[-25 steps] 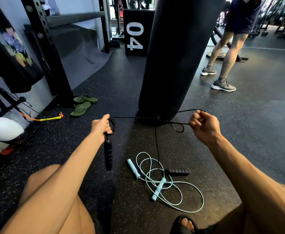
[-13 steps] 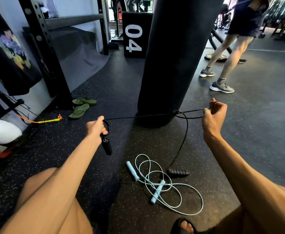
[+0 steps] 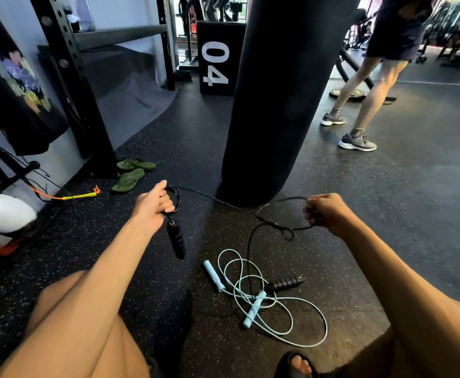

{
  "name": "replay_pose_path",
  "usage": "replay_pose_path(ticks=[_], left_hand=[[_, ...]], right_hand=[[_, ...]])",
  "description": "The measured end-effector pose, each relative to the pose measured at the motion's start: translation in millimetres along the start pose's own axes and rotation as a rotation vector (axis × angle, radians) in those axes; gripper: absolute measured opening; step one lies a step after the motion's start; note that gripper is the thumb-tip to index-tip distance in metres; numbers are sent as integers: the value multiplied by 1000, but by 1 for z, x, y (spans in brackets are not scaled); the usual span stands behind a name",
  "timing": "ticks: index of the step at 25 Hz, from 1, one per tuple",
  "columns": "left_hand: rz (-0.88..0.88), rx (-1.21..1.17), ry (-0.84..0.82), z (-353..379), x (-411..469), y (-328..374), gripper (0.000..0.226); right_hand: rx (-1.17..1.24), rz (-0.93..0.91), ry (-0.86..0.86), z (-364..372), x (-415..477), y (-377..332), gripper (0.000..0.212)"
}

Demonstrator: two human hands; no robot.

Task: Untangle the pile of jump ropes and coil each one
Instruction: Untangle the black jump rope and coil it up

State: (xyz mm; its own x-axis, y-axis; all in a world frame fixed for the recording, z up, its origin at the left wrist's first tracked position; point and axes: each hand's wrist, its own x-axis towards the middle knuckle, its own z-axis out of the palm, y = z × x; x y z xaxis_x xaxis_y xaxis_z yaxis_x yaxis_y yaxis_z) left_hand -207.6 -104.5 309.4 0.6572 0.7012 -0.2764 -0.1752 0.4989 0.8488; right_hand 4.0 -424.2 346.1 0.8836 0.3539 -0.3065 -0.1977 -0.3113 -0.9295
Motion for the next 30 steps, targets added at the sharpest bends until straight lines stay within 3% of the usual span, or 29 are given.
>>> replay_pose_path(ticks=[3, 6, 9, 12, 14, 16, 18, 22, 27, 30], left_hand=[[-21, 60, -150, 15, -11, 1, 46], [-38, 167, -218, 33, -22, -7, 45], [-89, 234, -222, 46, -31, -21, 45], [-119, 259, -229, 56, -38, -32, 45], [-135, 265, -239, 61, -41, -34, 44], [-158, 277, -238, 62, -43, -33, 44], [-200, 305, -269, 60, -44, -30, 44], [-312, 298, -454, 58, -48, -26, 46], [-300, -113, -614, 69, -54, -18, 34], [-249, -372, -599, 77, -57, -11, 26]], right_hand=[[-430, 5, -57, 15, -4, 16, 28], [-832, -266, -55, 39, -5, 23, 28], [-654, -489, -202, 73, -16, 25, 25], [-496, -468, -424, 106, -26, 35, 33], [-538, -462, -486, 120, -29, 47, 31], [-594, -485, -456, 126, -26, 57, 7], [-568, -470, -359, 124, -20, 58, 22], [-378, -465, -150, 109, -9, 46, 29], [-407, -523, -114, 108, -15, 43, 30], [-217, -461, -183, 112, -21, 46, 40]])
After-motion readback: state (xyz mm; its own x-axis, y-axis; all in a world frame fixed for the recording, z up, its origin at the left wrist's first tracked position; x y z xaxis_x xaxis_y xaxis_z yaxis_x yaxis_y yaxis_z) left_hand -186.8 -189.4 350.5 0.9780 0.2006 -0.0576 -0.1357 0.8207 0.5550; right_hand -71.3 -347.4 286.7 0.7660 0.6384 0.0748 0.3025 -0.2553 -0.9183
